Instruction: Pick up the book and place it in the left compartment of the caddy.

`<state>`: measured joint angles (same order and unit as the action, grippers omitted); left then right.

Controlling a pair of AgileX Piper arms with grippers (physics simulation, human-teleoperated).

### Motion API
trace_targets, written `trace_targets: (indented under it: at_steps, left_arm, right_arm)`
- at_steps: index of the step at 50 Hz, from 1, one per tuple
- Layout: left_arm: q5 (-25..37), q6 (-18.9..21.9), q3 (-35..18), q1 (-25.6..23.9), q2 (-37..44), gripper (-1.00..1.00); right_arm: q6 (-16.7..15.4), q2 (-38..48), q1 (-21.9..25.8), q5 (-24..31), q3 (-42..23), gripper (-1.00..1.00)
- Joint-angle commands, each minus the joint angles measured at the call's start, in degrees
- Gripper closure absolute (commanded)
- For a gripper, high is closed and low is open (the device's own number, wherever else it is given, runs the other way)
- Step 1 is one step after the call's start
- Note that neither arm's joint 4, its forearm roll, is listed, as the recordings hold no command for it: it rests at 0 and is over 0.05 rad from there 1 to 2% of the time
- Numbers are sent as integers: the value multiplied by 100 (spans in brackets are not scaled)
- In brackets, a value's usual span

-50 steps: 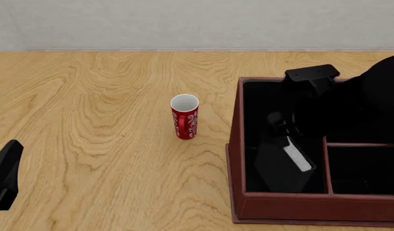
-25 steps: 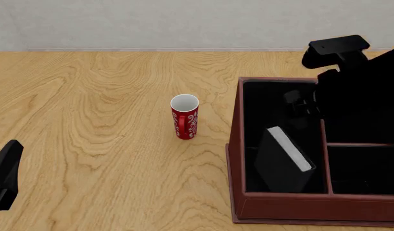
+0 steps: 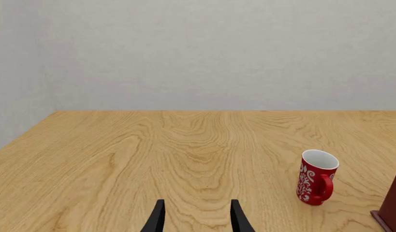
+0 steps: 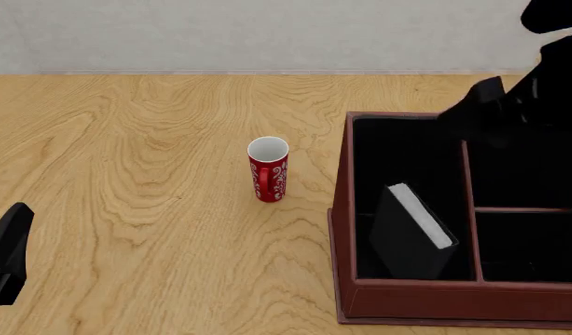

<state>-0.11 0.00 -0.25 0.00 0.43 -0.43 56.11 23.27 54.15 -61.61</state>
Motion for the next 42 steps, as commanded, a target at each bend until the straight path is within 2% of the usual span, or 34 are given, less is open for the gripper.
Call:
trace_targets:
  at_steps: [1, 10, 20, 34, 37, 39, 42]
  left_arm:
    - [0, 0, 0, 0, 0, -100]
    - [0, 0, 0, 0, 0, -100]
    - [0, 0, 0, 0, 0, -100]
    - [0, 0, 0, 0, 0, -100]
    - [0, 0, 0, 0, 0, -100]
    - [0, 0, 0, 0, 0, -100]
    - [0, 0, 0, 0, 0, -100]
  right_arm:
    - [-95, -400, -53, 259, -294, -100]
    - [131, -666, 82, 259, -505, -100]
    - [231, -1028, 253, 54, -617, -100]
    - [684, -1860, 481, -651, -197, -100]
    - [632, -2184, 463, -893, -41, -100]
    - [853, -2295, 524, -1024, 115, -100]
    - [853, -2485, 509, -1213, 220, -100]
